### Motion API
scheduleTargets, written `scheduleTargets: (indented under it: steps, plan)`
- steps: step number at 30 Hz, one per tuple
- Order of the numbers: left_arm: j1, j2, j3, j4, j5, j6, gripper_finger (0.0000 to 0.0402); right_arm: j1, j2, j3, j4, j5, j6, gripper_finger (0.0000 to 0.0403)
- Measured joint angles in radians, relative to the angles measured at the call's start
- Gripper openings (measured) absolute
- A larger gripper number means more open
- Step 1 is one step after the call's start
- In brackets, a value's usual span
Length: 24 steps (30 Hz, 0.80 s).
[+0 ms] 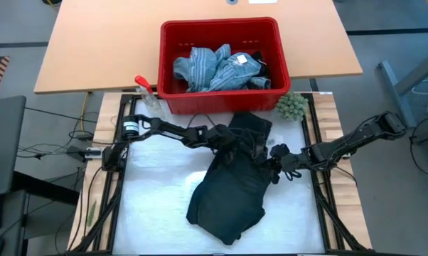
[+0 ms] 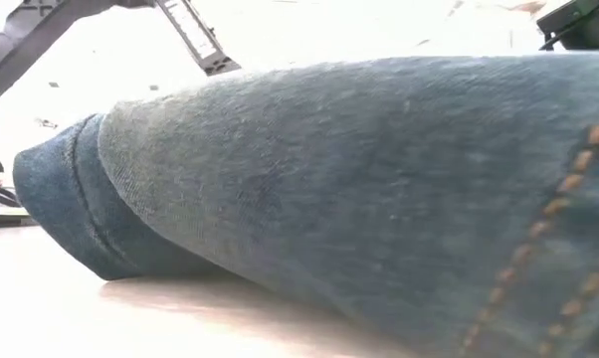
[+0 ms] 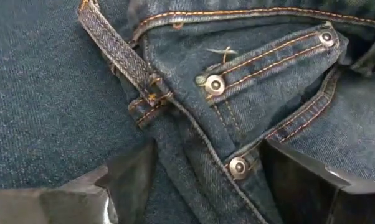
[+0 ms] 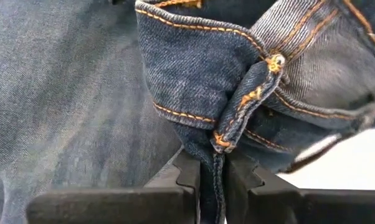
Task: Fold Laundry from Bin
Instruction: Fold the dark blue pants
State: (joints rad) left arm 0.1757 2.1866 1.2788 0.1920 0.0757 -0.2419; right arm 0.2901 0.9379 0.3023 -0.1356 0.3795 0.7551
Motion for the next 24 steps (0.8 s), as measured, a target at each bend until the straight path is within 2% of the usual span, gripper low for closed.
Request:
scheduleTargets:
  steps: [2,4,6,9,10,17,24]
  plan:
    - [-0.012,0.011,0.023,-0.033,-0.003,0.023,0.0264,0.0,0.0,0.0,-0.001,-0.004,0.0,0.0065]
    - [-0.029,0.011,0.038,-0.048,-0.023,0.062,0.0228,-0.001,0.0,0.0,-0.001,-0.009,-0.003,0.0066]
    - [-0.043,0.007,0.053,-0.062,-0.03,0.106,0.0172,-0.001,0.0,0.0,-0.003,-0.015,-0.005,0.0066]
    - [-0.052,-0.005,0.082,-0.102,-0.019,0.162,0.006,-0.001,-0.002,0.0,-0.006,-0.022,-0.026,0.0067]
    - [-0.053,-0.008,0.092,-0.118,-0.017,0.177,0.0034,-0.001,-0.002,0.0,-0.006,-0.024,-0.028,0.0067]
    - [-0.059,-0.144,0.098,-0.201,-0.018,0.29,0.0025,-0.003,-0.05,0.004,-0.015,-0.05,-0.079,0.0067]
    - [-0.064,-0.322,0.099,-0.277,-0.026,0.431,0.0025,-0.014,-0.153,0.106,-0.083,-0.036,-0.249,0.0068]
